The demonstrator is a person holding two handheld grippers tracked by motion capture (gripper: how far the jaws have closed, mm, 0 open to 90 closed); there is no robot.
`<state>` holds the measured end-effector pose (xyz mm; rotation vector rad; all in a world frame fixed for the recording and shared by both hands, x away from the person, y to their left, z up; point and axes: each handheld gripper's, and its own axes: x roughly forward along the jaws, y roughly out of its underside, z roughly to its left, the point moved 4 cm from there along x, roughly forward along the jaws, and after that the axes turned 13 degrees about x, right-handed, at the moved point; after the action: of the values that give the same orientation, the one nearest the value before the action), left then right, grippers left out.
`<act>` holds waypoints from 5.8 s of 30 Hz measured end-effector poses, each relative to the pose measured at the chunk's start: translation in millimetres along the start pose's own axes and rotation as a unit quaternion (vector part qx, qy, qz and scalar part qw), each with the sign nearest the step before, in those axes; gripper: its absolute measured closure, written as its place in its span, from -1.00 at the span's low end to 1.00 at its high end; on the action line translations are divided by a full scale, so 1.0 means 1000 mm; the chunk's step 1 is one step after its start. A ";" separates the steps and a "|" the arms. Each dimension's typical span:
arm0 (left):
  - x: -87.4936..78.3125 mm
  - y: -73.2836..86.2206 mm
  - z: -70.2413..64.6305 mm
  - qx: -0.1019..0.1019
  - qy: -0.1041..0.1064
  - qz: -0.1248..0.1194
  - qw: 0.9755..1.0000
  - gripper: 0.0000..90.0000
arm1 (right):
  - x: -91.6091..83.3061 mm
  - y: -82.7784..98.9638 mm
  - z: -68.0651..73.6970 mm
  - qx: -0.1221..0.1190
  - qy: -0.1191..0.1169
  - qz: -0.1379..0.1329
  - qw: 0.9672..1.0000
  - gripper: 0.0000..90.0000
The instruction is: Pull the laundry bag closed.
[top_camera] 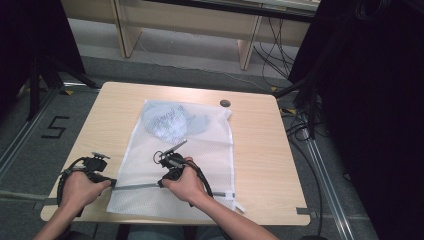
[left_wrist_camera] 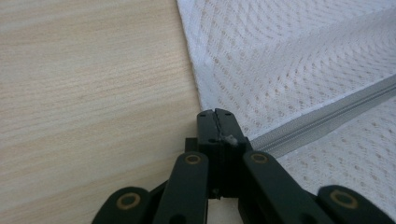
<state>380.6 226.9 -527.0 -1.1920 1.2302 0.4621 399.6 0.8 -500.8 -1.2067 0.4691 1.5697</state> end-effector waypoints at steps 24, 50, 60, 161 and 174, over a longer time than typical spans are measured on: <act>0.000 -0.001 0.001 0.001 -0.001 0.005 1.000 1.00 | -0.010 0.005 -0.014 -0.003 0.009 -0.007 1.000 0.93; 0.000 -0.001 -0.001 -0.001 -0.004 0.006 1.000 1.00 | -0.016 0.010 -0.022 0.004 0.010 -0.010 1.000 0.93; 0.000 -0.001 0.000 -0.001 -0.004 0.004 1.000 1.00 | -0.021 0.013 -0.025 0.006 0.002 -0.013 1.000 0.93; 0.000 -0.001 -0.001 0.001 -0.005 0.007 1.000 0.99 | -0.041 0.036 -0.065 0.047 0.004 -0.006 0.999 0.93; 0.001 -0.002 -0.003 0.003 -0.009 0.006 1.000 0.99 | -0.043 0.039 -0.071 0.042 0.004 -0.011 0.999 0.93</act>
<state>381.0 223.4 -526.5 -1.1747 1.2219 0.4772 394.9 -90.7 -503.4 -1.1512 0.5189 1.5125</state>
